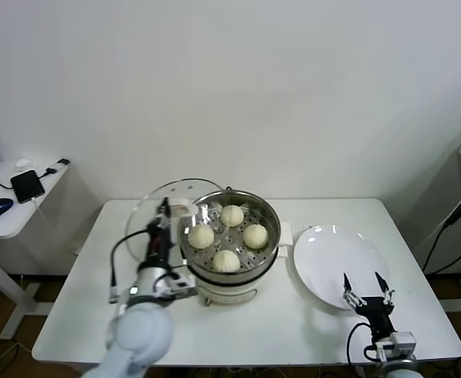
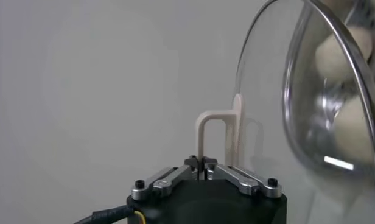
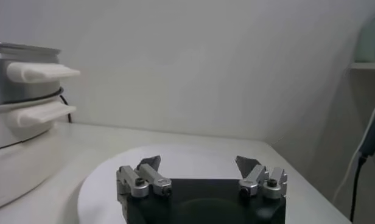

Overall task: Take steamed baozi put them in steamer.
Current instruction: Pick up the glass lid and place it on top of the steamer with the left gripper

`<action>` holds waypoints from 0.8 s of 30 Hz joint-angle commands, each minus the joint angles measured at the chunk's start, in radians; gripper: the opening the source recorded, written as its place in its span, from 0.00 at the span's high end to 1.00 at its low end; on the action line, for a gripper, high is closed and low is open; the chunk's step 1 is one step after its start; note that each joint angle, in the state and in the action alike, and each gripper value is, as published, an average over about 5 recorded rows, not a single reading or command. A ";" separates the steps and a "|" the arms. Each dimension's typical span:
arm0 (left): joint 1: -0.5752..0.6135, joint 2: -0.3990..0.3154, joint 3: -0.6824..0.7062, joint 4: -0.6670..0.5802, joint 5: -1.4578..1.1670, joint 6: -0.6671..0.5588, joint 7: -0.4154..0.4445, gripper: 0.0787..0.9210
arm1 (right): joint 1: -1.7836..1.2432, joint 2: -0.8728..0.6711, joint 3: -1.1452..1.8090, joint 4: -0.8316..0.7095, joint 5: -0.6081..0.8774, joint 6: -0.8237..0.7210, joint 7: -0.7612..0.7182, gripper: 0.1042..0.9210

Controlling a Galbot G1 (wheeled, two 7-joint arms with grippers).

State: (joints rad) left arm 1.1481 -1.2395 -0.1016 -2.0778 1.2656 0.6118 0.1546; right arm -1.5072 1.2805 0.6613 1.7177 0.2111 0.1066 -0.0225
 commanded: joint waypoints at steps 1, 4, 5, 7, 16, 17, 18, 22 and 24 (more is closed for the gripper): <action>-0.091 -0.085 0.192 -0.018 0.127 0.115 0.087 0.94 | -0.008 0.001 0.004 -0.021 -0.002 0.034 -0.002 0.12; -0.094 -0.144 0.246 0.026 0.200 0.132 0.097 0.94 | -0.013 0.005 0.007 -0.029 -0.003 0.047 -0.002 0.12; -0.093 -0.162 0.260 0.038 0.222 0.135 0.098 0.94 | -0.015 0.006 0.007 -0.032 -0.003 0.051 -0.002 0.12; -0.091 -0.197 0.285 0.066 0.263 0.140 0.098 0.94 | -0.018 0.008 0.010 -0.036 -0.003 0.057 -0.001 0.12; -0.112 -0.318 0.323 0.215 0.355 0.143 0.083 0.94 | -0.020 0.012 0.023 -0.044 -0.004 0.076 0.010 0.12; -0.117 -0.323 0.320 0.231 0.357 0.145 0.080 0.94 | -0.019 0.013 0.023 -0.046 -0.005 0.077 0.011 0.12; -0.121 -0.326 0.316 0.243 0.359 0.146 0.078 0.94 | -0.018 0.014 0.022 -0.047 -0.005 0.079 0.013 0.12; -0.135 -0.329 0.296 0.285 0.364 0.152 0.072 0.94 | -0.013 0.021 0.021 -0.051 -0.011 0.085 0.018 0.12; -0.140 -0.329 0.287 0.300 0.365 0.155 0.071 0.94 | -0.012 0.024 0.020 -0.053 -0.014 0.088 0.020 0.12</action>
State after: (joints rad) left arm 1.0190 -1.5241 0.1496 -1.8291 1.5897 0.7367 0.2166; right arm -1.5207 1.2994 0.6814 1.6708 0.2019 0.1821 -0.0076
